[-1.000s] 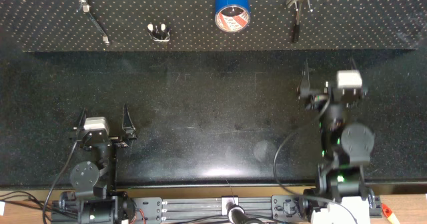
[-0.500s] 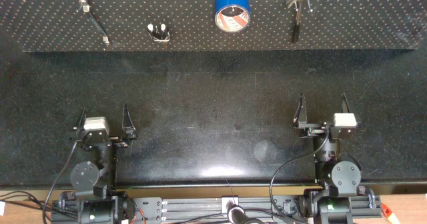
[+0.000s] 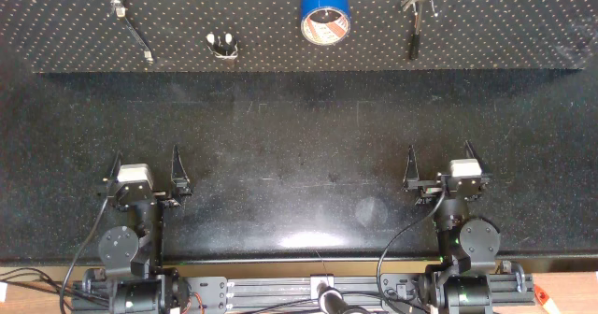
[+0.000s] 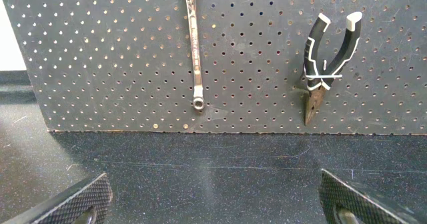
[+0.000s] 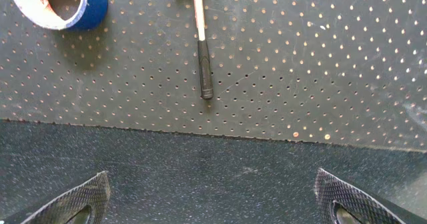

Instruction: Place Tools Onto Pegboard

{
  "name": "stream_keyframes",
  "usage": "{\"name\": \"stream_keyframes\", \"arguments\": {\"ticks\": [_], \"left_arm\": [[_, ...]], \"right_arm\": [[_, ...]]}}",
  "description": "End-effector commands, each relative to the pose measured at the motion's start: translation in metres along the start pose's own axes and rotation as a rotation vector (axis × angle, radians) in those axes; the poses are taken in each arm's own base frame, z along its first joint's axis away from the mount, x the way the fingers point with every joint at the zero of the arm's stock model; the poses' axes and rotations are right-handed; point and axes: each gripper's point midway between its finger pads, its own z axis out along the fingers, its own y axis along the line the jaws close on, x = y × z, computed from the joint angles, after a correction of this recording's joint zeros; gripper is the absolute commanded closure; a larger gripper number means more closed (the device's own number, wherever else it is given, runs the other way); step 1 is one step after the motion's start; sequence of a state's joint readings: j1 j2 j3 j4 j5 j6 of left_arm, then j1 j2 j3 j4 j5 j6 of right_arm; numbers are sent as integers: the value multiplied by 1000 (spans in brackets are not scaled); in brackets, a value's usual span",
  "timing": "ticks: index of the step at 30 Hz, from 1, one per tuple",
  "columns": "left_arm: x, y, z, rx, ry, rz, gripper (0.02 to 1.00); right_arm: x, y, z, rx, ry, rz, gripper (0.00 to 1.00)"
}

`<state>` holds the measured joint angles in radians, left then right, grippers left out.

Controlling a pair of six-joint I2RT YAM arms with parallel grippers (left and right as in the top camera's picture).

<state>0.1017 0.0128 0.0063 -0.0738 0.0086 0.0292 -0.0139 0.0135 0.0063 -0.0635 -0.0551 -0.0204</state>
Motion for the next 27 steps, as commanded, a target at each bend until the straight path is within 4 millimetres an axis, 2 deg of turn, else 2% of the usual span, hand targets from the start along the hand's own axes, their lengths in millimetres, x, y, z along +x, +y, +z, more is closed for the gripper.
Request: {"name": "stream_keyframes", "arguments": {"ticks": [1, 7, 11, 27], "left_arm": [[0, -1, 0, 7, 0, -2, 23], [0, -1, 0, 7, 0, -3, 25], [0, -1, 0, 7, 0, -2, 23], [0, -1, 0, 7, 0, -3, 23]], "right_arm": [[0, 0, -1, -3, -3, -64, 9], [0, 0, -1, -1, -2, -63, 9], [0, 0, -1, -1, -3, 20, 9], [0, 0, -1, 0, -3, 20, 9]]}}
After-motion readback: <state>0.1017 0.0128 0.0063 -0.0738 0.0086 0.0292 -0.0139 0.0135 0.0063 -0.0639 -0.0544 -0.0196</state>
